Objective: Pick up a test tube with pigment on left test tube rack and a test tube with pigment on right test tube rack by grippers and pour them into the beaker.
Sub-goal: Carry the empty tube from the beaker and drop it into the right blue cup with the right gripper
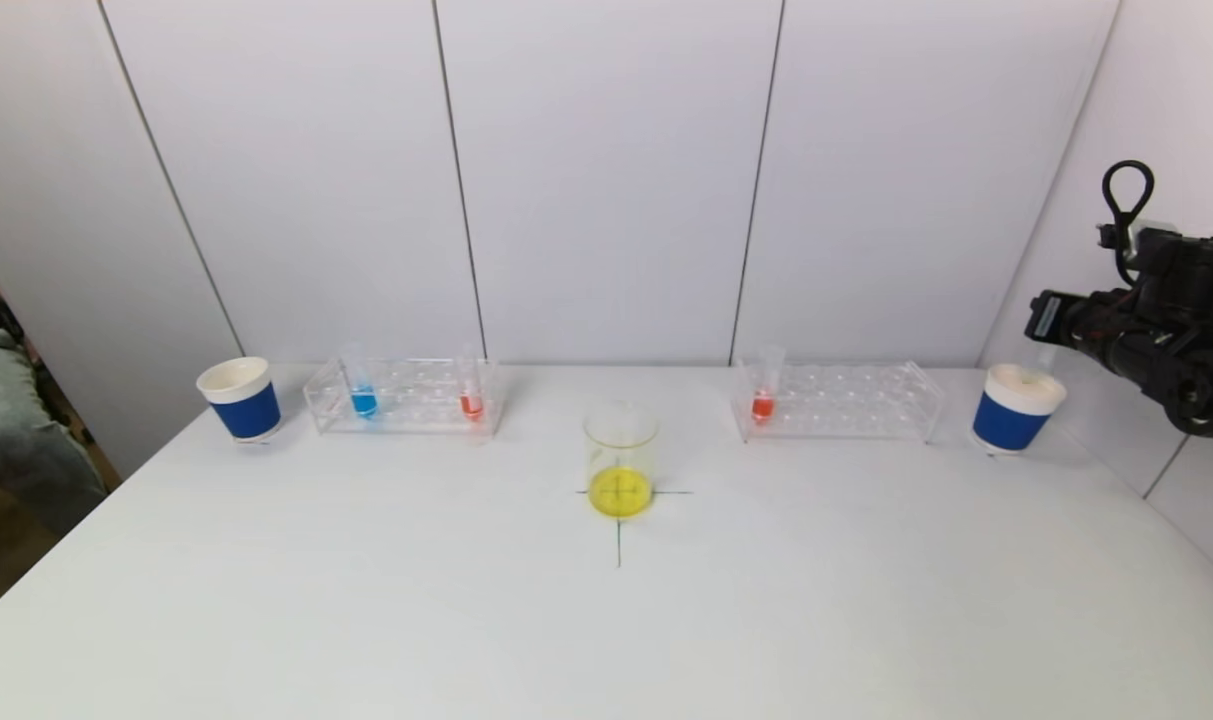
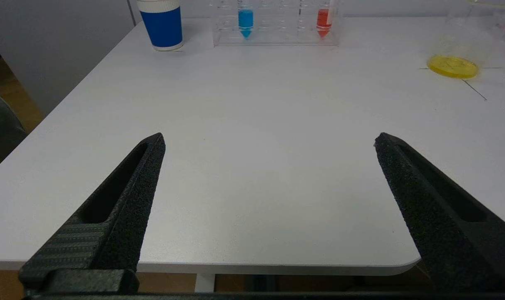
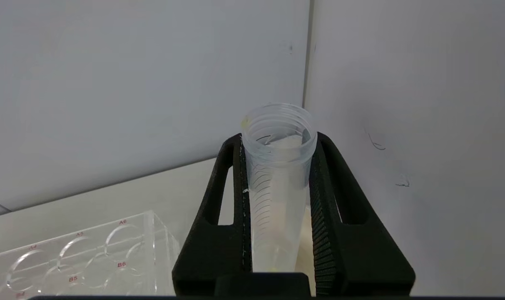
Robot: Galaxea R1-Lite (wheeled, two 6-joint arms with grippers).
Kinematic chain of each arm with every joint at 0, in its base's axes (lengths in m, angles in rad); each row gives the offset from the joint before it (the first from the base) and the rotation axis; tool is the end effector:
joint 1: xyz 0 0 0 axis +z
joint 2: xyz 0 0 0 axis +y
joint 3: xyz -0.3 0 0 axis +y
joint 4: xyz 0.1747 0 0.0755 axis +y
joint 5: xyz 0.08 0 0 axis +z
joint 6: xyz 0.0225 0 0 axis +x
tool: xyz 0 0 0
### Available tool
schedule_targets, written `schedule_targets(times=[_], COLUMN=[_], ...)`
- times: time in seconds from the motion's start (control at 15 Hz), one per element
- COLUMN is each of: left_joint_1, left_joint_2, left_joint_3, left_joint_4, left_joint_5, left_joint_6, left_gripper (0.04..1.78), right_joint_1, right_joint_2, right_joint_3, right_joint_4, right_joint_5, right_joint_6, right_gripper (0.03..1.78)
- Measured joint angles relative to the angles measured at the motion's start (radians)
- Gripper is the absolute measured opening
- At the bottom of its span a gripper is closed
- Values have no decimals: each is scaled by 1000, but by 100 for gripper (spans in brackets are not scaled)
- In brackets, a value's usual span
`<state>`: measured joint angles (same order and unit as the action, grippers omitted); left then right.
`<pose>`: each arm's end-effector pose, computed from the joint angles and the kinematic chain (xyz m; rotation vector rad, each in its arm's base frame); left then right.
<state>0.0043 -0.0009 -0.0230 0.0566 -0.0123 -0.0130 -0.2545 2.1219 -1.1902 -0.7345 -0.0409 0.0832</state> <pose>-0.0247 -0.0004 0.0760 -0.0133 0.0328 -0.0078 0.4085 -0.1072 0.1403 0.1034 0.1845 -0.3025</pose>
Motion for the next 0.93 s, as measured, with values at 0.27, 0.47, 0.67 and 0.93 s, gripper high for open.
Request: schedule_targets(times=[0.27,0.47,0.67,0.93], left_joint_1=[0,0,0,0], left_joint_2=[0,0,0,0], left_joint_3=[0,0,0,0], left_joint_4=[0,0,0,0], left_joint_5=[0,0,0,0], left_joint_6=[0,0,0,0], left_gripper=[176,176,176,176], right_joint_1=[-10,-14,-15,-15], right_joint_2=[43,64,72,81], right_joint_3=[12,22,38,56], right_joint_4=[-41,-51,-68,-95], right_joint_5=[1,0,0,1], right_joint_6=[-1,-1,-1,-4], right_gripper=[46,46,46,46])
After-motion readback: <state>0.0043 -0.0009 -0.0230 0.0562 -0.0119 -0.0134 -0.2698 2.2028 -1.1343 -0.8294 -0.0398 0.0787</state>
